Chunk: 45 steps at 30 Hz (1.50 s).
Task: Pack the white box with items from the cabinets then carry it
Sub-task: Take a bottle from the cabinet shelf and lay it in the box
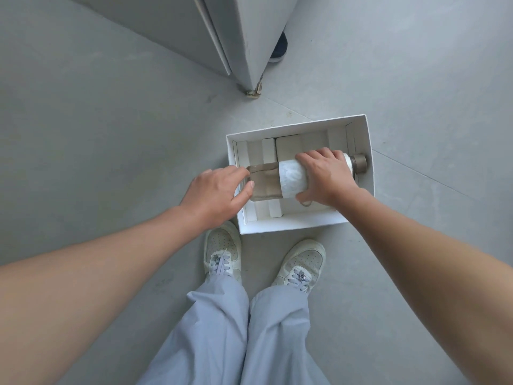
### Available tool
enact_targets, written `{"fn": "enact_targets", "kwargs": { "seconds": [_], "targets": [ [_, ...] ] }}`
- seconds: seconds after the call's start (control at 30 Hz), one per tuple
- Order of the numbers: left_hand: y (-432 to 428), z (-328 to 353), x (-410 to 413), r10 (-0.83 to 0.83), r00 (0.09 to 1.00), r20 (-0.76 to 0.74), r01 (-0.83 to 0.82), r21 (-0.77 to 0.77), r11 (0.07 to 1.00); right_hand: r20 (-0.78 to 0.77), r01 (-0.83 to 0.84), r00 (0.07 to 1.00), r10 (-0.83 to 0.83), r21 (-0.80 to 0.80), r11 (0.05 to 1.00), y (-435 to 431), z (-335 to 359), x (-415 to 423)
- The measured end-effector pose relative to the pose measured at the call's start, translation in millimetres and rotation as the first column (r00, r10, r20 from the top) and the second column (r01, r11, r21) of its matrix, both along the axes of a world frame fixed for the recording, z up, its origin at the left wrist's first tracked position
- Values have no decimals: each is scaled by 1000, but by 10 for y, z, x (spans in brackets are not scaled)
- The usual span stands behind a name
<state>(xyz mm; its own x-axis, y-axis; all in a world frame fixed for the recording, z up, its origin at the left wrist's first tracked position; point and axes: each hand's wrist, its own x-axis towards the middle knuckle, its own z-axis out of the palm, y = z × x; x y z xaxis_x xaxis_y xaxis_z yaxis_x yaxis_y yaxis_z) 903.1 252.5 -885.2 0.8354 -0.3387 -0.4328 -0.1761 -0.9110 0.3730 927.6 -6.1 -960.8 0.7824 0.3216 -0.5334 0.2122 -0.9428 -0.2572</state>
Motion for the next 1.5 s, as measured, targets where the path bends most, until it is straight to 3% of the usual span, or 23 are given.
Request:
{"fn": "enact_targets", "kwargs": {
  "seconds": [0.2,0.43,0.87,1.5],
  "targets": [
    [132,86,-189,30,999,31,-29,-26,999,-58,72,996,-66,108,992,-5,110,-176],
    [252,161,-376,69,997,26,-69,-11,998,-73,-83,994,79,-45,996,-80,146,-357],
    [212,185,-437,85,996,-13,-85,-30,996,-93,-106,991,99,-75,991,-15,192,-394],
    [278,394,-361,85,995,-52,-84,9,996,-87,41,995,-39,14,999,118,512,-639]
  ]
}}
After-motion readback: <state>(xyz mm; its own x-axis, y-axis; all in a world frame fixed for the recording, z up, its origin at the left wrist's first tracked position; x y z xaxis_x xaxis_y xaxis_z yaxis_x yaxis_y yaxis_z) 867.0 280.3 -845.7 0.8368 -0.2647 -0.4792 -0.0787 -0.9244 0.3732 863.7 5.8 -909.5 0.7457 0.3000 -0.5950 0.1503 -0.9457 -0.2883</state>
